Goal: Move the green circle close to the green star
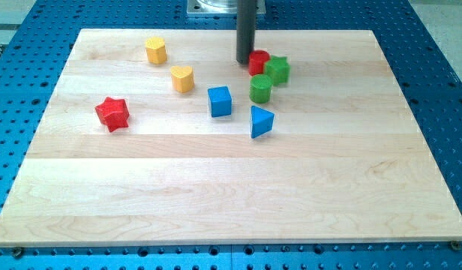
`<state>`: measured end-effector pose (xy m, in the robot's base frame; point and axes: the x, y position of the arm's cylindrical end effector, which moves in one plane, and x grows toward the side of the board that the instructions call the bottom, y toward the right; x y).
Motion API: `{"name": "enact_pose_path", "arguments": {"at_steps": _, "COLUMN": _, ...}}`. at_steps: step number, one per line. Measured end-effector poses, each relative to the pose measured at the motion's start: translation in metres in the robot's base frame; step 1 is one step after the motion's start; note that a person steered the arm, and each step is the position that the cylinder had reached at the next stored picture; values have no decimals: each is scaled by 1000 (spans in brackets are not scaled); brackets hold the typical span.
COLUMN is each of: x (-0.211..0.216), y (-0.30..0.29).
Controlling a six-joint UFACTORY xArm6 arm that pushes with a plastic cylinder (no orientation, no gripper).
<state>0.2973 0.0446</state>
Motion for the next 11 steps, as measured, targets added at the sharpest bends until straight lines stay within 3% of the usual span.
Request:
{"name": "enact_pose_path", "arguments": {"at_steps": 1, "x": -3, "y": -14}}
{"name": "enact_pose_path", "arguments": {"at_steps": 2, "x": 34, "y": -44}}
{"name": "enact_pose_path", "arguments": {"at_steps": 4, "x": 90, "y": -13}}
{"name": "enact_pose_path", "arguments": {"at_steps": 6, "x": 68, "y": -2}}
{"name": "enact_pose_path", "arguments": {"at_steps": 8, "x": 132, "y": -52}}
{"name": "enact_pose_path", "arguments": {"at_steps": 9, "x": 104, "y": -7}}
{"name": "enact_pose_path", "arguments": {"at_steps": 10, "x": 123, "y": 59}}
{"name": "enact_pose_path", "arguments": {"at_steps": 11, "x": 179, "y": 64}}
